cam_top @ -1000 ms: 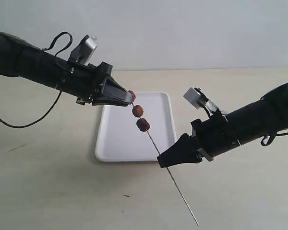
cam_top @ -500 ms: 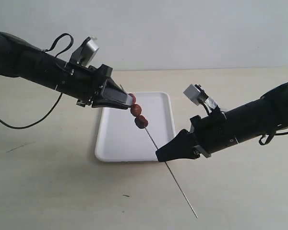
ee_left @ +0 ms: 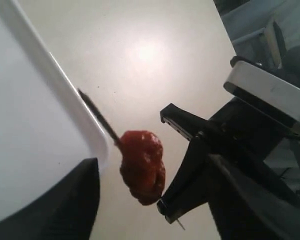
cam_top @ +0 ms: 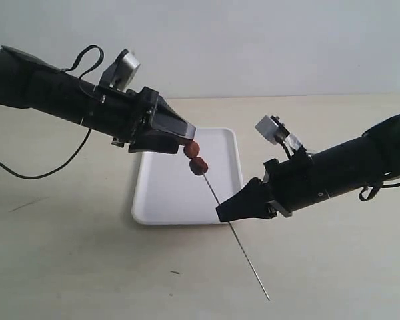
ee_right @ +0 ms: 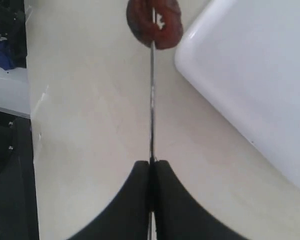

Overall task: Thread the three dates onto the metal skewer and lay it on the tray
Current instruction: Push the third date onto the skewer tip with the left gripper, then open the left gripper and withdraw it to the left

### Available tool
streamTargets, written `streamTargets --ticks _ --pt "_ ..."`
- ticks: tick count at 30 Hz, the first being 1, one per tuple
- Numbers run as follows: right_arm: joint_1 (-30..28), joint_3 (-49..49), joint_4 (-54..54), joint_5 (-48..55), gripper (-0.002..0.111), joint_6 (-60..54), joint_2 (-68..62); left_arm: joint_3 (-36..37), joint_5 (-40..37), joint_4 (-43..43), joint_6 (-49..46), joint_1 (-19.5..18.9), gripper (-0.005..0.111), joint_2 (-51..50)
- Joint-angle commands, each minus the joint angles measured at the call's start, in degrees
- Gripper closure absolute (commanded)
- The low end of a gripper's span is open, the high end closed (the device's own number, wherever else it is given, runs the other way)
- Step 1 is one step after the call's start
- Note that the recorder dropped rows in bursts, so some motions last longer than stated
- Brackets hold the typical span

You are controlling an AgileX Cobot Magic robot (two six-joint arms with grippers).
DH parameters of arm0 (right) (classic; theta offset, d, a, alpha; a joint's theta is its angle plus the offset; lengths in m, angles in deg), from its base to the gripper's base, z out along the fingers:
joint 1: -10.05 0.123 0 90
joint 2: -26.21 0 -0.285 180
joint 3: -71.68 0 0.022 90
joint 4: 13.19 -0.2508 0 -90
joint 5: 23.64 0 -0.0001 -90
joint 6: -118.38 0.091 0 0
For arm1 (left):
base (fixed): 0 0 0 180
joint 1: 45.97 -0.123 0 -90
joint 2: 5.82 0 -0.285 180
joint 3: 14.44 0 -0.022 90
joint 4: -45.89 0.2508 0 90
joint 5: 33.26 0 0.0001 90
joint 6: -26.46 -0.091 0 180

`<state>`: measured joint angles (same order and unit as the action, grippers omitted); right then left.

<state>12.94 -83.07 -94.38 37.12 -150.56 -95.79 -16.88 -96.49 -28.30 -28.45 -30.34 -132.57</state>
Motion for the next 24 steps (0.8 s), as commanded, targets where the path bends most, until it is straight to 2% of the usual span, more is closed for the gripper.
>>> streamTargets --ticks 1,6,9,12,16,20,24 --pt "-0.2 -0.4 -0.3 -0.6 0.108 0.4 0.3 0.2 0.7 -2.6 -2.7 -0.4 0.046 0.3" --pt "-0.2 -0.4 -0.3 -3.6 0.108 2.7 0.3 0.2 0.5 -3.4 -5.8 -3.5 0.047 0.5" --pt "-0.2 -0.4 -0.4 -5.6 0.108 5.0 0.3 0.2 -1.0 -3.4 -7.3 -5.4 0.055 0.5" --pt "-0.2 -0.4 -1.5 -7.6 0.108 7.2 0.3 0.2 -3.9 -4.2 -9.9 -7.1 0.073 0.5" --pt "-0.2 -0.4 -3.9 -10.2 0.108 10.8 0.3 0.2 -5.4 -4.8 -13.1 -8.3 0.106 0.5" --pt "-0.2 -2.7 -0.8 -12.6 0.108 18.5 0.3 0.3 -5.2 -6.7 -16.1 -8.3 0.107 0.5" --pt "0.5 -5.5 1.8 -13.2 0.108 25.4 0.3 3.3 -4.5 -12.8 -22.6 -8.3 0.107 1.8"
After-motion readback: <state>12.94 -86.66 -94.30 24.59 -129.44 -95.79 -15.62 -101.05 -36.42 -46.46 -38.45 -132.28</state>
